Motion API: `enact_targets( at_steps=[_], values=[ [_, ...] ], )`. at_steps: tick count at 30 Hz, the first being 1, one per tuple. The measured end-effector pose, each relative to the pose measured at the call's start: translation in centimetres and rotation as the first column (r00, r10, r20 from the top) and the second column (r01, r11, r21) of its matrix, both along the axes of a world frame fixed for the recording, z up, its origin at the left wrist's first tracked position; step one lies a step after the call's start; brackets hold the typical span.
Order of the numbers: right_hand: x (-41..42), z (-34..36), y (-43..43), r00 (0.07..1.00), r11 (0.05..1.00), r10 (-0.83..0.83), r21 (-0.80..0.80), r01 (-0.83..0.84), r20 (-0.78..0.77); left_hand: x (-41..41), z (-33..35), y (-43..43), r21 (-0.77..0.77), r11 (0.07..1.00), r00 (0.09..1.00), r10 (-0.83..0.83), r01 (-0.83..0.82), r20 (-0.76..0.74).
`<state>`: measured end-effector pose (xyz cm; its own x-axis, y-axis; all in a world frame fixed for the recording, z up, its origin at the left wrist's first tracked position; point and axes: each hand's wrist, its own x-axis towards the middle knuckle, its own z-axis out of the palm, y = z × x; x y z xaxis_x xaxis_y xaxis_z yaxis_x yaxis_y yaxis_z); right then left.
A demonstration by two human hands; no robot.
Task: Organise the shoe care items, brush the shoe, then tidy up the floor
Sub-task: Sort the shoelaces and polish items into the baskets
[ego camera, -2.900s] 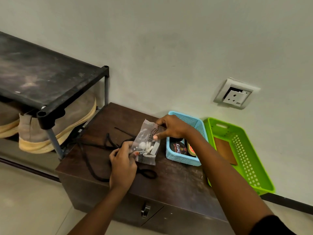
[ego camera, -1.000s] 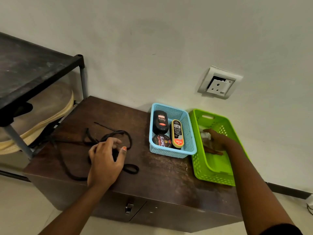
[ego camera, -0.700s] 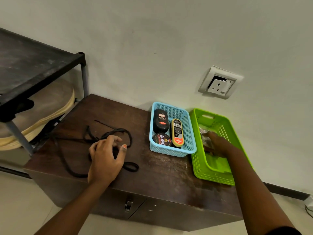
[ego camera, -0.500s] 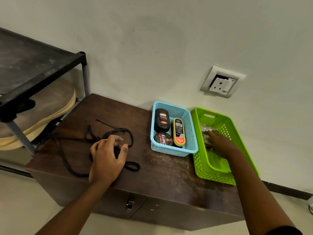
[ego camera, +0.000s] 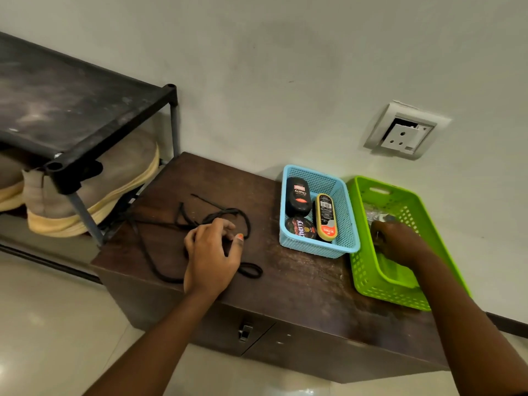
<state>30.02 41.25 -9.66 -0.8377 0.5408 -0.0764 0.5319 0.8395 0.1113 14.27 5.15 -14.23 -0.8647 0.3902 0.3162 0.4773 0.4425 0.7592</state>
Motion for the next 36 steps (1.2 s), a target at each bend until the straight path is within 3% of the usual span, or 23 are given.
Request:
enact_targets(
  at_steps=[5,8,10,12,17,21,25,27,29,30,31,32,33,34,36],
  values=[
    [-1.2,1.8,-1.8,0.995,0.996,-0.089,-0.003,0.089,0.048,-0.1,-0.5,0.0,0.028,1.0,1.0,0.012,-0.012,0.003],
    [-2.3,5.1,-5.0,0.936,0.964,-0.239,0.048,0.26,-0.259,0.1,-0.3,0.0,0.071,0.997,1.0,0.02,-0.02,-0.009],
    [-3.5,7.2,-8.4,0.833,0.984,-0.166,-0.033,0.176,-0.528,0.1,-0.2,0.0,0.09,0.995,0.999,0.046,-0.044,-0.019],
    [-5.1,8.6,-12.5,0.783,0.993,-0.046,-0.115,-0.033,-0.621,0.2,0.2,-0.1,0.119,0.988,0.995,0.101,-0.1,-0.005],
    [-10.5,7.0,-21.1,0.866,0.872,0.326,-0.233,-0.43,-0.378,-0.7,2.7,-1.1,0.178,0.94,0.956,0.285,-0.292,0.064],
    [-14.0,2.2,-24.4,0.909,0.892,0.416,-0.188,-0.411,-0.016,-2.0,3.7,-2.9,0.156,0.91,0.923,0.373,-0.384,0.092],
    [-14.5,1.5,-25.7,0.915,0.915,0.402,-0.054,-0.401,0.02,-2.5,3.8,-4.1,0.131,0.897,0.905,0.408,-0.423,0.122],
    [-14.4,2.2,-25.2,0.936,0.937,0.317,-0.1,-0.333,-0.151,-2.6,4.0,-4.3,0.133,0.895,0.903,0.41,-0.425,0.126],
    [-14.1,4.7,-24.4,0.88,0.9,0.032,-0.37,-0.232,-0.474,-2.6,4.1,-4.4,0.134,0.897,0.904,0.406,-0.422,0.131],
    [-13.9,6.9,-23.8,0.785,0.799,-0.168,-0.549,-0.245,-0.596,-2.7,4.2,-4.4,0.135,0.9,0.908,0.399,-0.415,0.129],
    [-13.5,9.4,-23.1,0.664,0.622,-0.375,-0.707,-0.337,-0.647,-2.7,4.2,-4.4,0.135,0.904,0.913,0.39,-0.405,0.12],
    [-13.2,11.7,-22.3,0.558,0.42,-0.544,-0.779,-0.465,-0.626,-2.7,4.2,-4.4,0.134,0.909,0.918,0.383,-0.395,0.107],
    [-12.9,13.6,-21.3,0.487,0.279,-0.649,-0.778,-0.563,-0.584,-2.7,4.2,-4.4,0.132,0.912,0.921,0.378,-0.388,0.092],
    [-12.8,15.2,-20.5,0.478,0.256,-0.676,-0.787,-0.561,-0.56,-2.7,4.2,-4.5,0.129,0.914,0.923,0.376,-0.384,0.079],
    [-12.3,17.1,-19.2,0.605,0.368,-0.594,-0.848,-0.381,-0.53,-2.6,4.4,-4.7,0.131,0.917,0.926,0.37,-0.376,0.066]
  ],
)
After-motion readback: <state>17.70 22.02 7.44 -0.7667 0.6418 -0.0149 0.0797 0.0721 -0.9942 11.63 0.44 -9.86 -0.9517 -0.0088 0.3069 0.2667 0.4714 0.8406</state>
